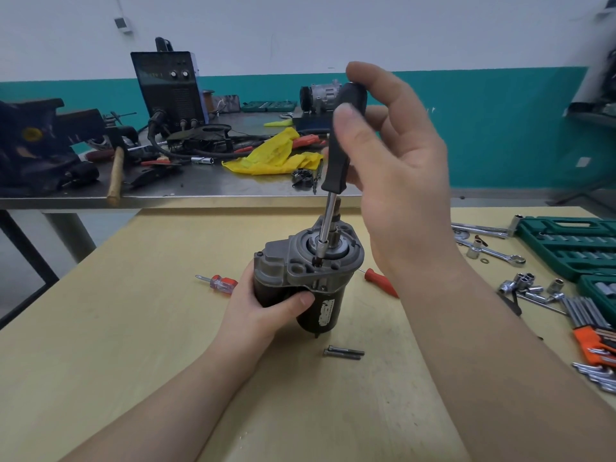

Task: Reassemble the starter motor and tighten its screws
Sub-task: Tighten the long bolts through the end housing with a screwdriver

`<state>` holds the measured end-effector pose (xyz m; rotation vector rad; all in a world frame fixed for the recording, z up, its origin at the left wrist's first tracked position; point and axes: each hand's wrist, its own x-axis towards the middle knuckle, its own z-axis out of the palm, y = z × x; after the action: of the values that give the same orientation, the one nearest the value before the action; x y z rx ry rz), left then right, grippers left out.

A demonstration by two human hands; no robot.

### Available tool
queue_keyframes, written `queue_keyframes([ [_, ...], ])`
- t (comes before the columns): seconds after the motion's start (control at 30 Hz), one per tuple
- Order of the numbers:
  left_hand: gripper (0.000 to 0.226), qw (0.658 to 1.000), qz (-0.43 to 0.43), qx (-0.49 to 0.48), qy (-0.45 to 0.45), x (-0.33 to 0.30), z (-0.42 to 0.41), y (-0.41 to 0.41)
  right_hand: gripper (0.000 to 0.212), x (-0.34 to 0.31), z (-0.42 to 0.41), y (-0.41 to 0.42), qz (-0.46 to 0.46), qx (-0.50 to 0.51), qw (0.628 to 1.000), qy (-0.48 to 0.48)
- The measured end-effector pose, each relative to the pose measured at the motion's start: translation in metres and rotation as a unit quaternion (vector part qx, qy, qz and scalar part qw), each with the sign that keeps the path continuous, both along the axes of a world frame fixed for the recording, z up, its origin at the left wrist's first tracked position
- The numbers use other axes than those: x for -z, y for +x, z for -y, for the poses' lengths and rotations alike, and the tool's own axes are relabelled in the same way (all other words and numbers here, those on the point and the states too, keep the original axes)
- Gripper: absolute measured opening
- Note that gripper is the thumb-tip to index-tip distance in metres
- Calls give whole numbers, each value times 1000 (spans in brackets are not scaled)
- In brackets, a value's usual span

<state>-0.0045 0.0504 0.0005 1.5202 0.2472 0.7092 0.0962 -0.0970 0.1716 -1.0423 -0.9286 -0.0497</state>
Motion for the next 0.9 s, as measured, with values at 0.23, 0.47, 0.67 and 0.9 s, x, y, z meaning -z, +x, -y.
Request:
queue_keyframes([
  [0.23,72,1000,7,6,-5,0,2,0,38,-1,0,-1,26,22,999,-21],
  [0.47,67,1000,1,3,-3,1,0,0,34,1,0,1,-26,-38,999,-4],
  [0.67,77,1000,2,-2,-6,-1,2,0,38,-2,0,0,28,45,998,-18],
  [0.9,75,1000,4,0,-5,-3,3,-1,39,1,2,2,-13,-19,999,-26],
])
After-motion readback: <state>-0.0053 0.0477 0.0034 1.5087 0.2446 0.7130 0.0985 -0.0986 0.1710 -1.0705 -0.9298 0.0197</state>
